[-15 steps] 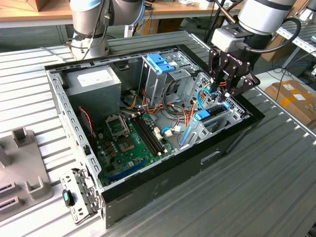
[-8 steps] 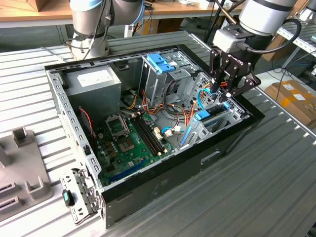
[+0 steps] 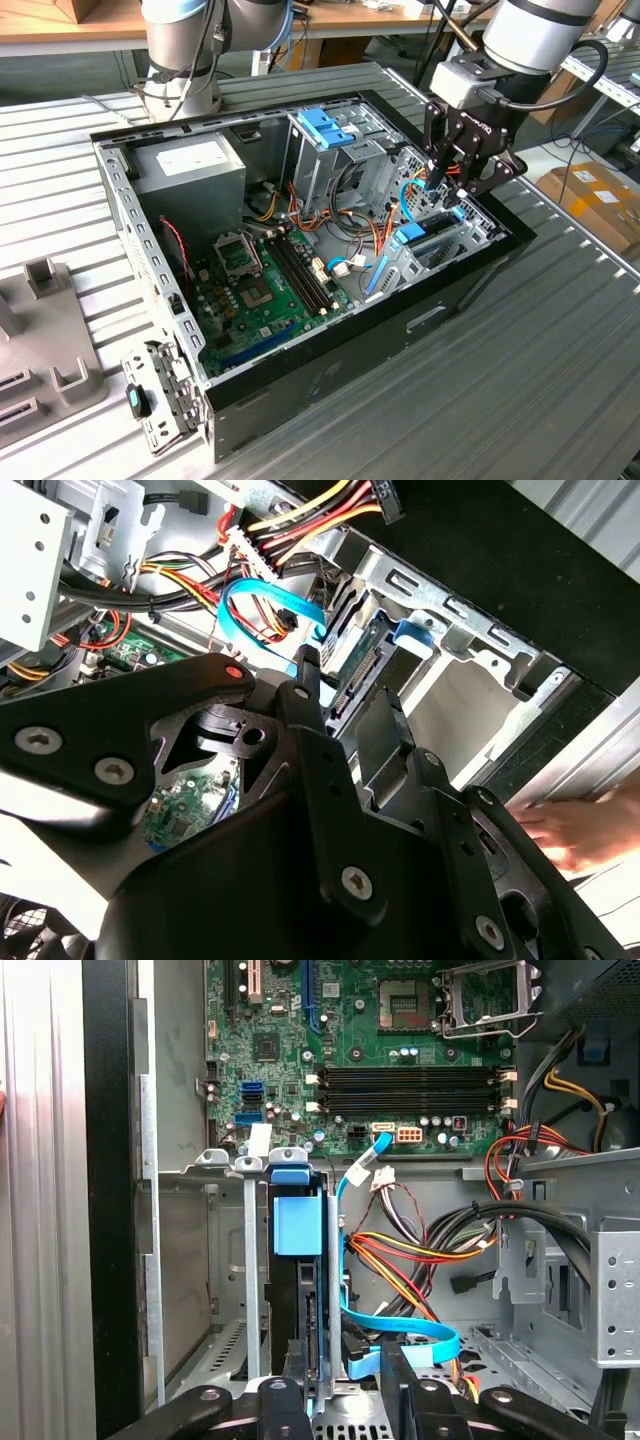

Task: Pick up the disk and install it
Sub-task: 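Insert the first disk wire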

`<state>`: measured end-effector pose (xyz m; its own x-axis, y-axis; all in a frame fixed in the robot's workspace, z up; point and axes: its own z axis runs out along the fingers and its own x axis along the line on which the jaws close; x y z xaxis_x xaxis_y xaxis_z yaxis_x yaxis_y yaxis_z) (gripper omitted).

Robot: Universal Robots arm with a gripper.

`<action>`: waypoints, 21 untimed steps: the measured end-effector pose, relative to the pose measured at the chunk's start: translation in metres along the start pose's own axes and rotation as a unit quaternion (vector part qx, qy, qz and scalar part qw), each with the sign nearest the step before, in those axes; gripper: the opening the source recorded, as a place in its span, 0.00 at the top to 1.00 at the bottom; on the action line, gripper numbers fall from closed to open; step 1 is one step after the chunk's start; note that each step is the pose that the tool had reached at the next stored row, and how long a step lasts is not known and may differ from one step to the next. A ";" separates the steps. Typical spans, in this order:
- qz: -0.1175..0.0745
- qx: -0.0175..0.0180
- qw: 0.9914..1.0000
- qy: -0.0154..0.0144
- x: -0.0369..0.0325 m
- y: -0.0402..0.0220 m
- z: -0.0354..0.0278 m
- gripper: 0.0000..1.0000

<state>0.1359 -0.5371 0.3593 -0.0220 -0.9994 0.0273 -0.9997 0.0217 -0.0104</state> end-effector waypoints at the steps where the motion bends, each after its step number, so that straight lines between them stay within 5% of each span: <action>1: 0.000 0.000 1.000 0.000 0.0000 0.0000 0.0000 0.58; 7: 0.000 0.000 1.000 0.000 0.0000 0.0000 0.0001 0.58; 11: 0.000 0.000 1.000 0.000 0.0000 0.0000 0.0002 0.72; 12: 0.000 0.000 1.000 0.000 0.0000 0.0000 0.0002 0.84; 18: 0.000 0.000 1.000 0.000 0.0000 0.0001 0.0002 0.84; 21: -0.003 0.006 1.000 -0.008 0.0030 0.0049 0.0002 0.84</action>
<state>0.1310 -0.5399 0.3590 -0.0154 -0.9998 0.0108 -0.9996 0.0152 -0.0226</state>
